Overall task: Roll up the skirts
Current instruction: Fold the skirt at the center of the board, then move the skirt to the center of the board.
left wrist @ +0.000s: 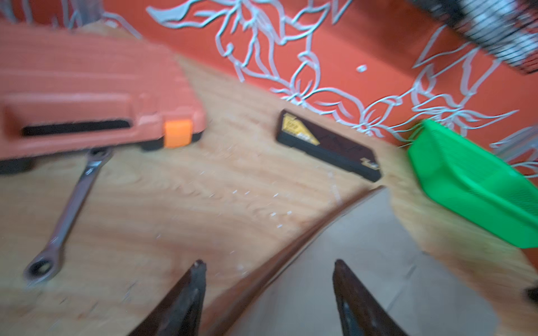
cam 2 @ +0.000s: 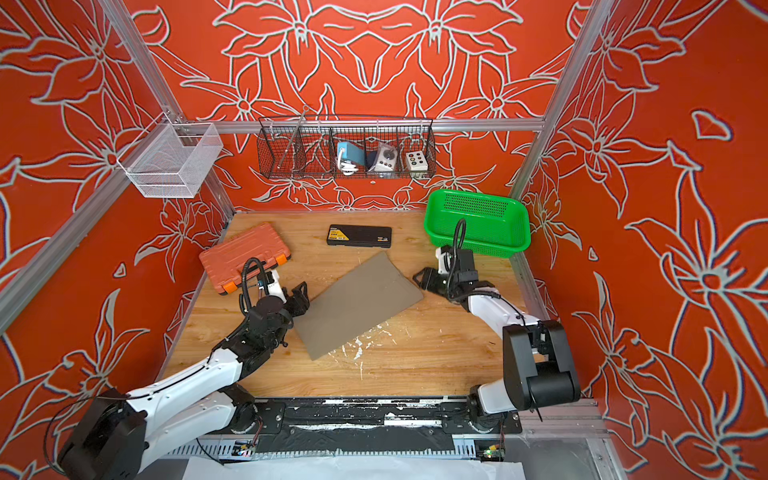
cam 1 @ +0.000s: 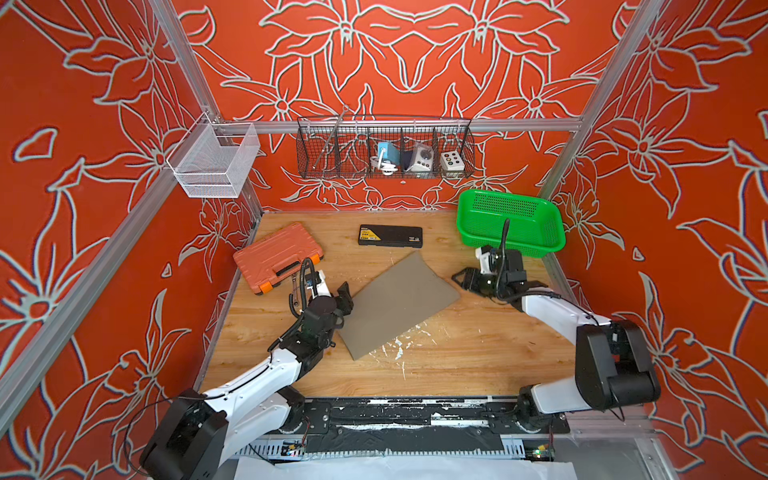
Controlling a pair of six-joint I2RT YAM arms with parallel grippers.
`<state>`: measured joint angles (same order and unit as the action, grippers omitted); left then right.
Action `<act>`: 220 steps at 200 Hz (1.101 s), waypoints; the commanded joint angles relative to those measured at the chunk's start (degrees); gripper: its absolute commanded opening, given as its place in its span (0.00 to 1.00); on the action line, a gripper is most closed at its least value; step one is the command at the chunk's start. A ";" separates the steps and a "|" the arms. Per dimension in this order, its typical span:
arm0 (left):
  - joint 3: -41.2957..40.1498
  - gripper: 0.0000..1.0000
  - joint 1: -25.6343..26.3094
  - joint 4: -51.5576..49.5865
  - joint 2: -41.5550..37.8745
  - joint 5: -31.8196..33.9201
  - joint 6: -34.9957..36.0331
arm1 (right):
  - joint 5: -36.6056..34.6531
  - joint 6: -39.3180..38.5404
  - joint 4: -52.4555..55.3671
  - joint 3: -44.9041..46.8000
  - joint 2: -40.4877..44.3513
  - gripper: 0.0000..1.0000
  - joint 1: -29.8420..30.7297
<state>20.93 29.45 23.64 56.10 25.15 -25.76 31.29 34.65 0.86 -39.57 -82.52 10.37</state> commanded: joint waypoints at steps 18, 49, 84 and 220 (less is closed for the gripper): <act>8.80 0.68 2.54 -3.86 3.30 -0.91 11.86 | 1.42 7.89 -8.64 5.15 -0.99 0.51 1.31; 14.13 0.71 2.54 -8.74 5.38 -0.98 19.06 | 0.78 10.27 -12.42 6.74 -3.59 0.50 1.49; 16.81 0.73 2.45 -10.20 5.86 -1.32 24.15 | 2.46 13.79 -19.46 5.76 -11.73 0.46 2.24; 14.20 0.75 6.76 -7.51 10.34 -27.33 49.52 | -4.81 -3.16 11.09 -27.16 -22.71 0.18 -9.56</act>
<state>37.08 34.09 14.41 64.20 5.85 14.13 28.03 38.33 1.06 -58.63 -101.47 1.96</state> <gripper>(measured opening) 0.746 0.066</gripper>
